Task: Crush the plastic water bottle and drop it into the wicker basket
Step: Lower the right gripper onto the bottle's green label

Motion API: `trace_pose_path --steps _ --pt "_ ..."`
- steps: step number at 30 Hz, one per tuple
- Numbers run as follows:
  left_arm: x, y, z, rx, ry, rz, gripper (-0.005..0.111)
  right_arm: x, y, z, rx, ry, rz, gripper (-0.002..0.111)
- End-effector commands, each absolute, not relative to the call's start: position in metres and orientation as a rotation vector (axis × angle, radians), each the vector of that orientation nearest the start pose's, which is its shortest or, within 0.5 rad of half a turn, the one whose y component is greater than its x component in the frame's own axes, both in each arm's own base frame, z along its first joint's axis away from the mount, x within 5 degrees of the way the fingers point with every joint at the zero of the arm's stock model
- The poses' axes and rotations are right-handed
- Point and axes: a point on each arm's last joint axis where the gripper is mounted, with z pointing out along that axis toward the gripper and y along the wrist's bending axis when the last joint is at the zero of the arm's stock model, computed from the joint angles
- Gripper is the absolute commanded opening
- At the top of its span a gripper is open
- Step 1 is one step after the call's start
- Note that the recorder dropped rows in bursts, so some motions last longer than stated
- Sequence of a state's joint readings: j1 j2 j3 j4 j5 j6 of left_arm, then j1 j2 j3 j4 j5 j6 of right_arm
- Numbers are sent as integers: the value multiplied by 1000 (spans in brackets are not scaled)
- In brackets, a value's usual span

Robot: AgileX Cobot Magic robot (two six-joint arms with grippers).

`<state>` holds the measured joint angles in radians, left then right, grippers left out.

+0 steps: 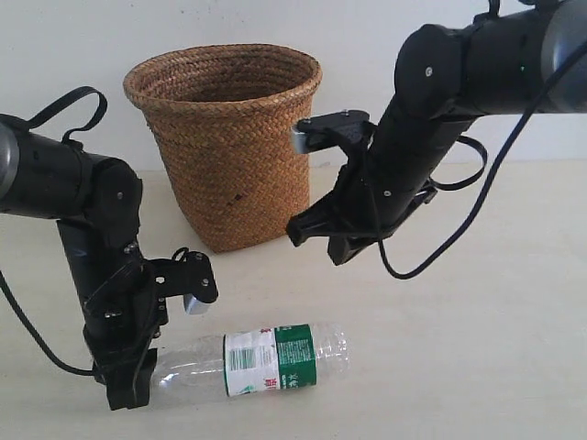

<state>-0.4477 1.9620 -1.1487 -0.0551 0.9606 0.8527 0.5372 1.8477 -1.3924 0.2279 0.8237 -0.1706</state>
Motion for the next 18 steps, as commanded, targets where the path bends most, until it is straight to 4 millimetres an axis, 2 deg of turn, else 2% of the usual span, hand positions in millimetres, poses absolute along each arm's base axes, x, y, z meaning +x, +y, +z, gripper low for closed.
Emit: trace_pose_path --steps 1,3,7,13,15,18 --pt "298 -151 132 1912 2615 -126 4 327 223 232 -825 2633 501 0" --pt "298 -151 132 1910 2611 -124 4 325 230 233 -771 2633 602 0" --pt "298 -151 132 1905 2615 -124 4 325 234 234 -768 2613 621 0" --pt "298 -151 132 1898 2620 -126 4 318 241 234 -949 2545 617 0" --pt "298 -151 132 1896 2621 -129 4 311 246 229 -1029 2576 630 0" --pt "298 -151 132 1892 2623 -134 4 304 248 218 -1036 2690 649 0"
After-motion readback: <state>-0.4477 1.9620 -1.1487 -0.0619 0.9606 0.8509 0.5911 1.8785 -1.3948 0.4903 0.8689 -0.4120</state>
